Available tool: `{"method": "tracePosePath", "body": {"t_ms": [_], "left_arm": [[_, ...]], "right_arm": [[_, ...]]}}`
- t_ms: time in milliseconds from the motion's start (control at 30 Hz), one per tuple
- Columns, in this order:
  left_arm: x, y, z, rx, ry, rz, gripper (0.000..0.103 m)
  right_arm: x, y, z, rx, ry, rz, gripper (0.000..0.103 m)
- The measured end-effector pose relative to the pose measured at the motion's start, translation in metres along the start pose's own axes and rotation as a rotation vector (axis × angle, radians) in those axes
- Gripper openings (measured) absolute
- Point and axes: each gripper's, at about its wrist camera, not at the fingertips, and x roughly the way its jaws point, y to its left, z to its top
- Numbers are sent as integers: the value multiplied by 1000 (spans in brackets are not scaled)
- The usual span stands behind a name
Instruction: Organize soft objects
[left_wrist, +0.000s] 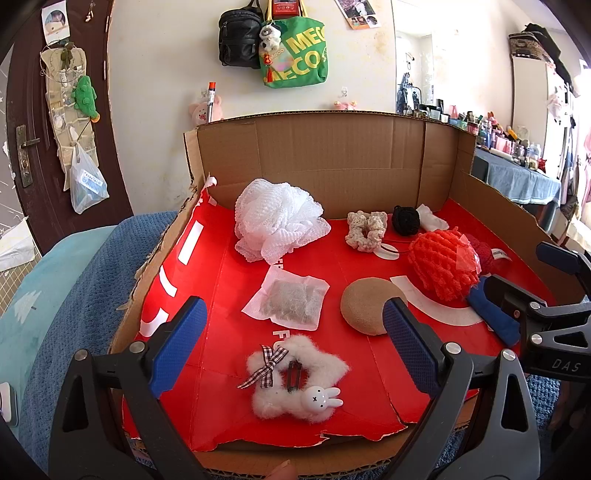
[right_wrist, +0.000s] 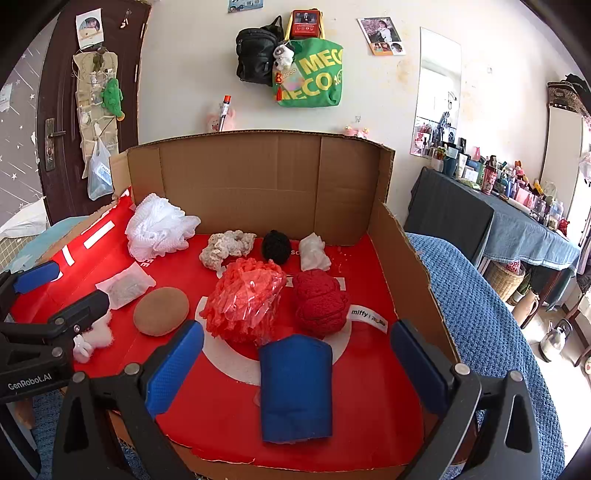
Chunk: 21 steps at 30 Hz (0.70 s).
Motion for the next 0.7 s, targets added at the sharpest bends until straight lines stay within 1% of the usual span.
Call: {"method": "tracePosePath", "body": {"t_ms": [600,700], "left_arm": [[3,0,-2,0,13,0,97],[3,2,-2,-9,13,-2,97]], "right_arm": [[0,0,0,-1,1,-1,103],[-1,-1,0,4,-6,11,103]]}}
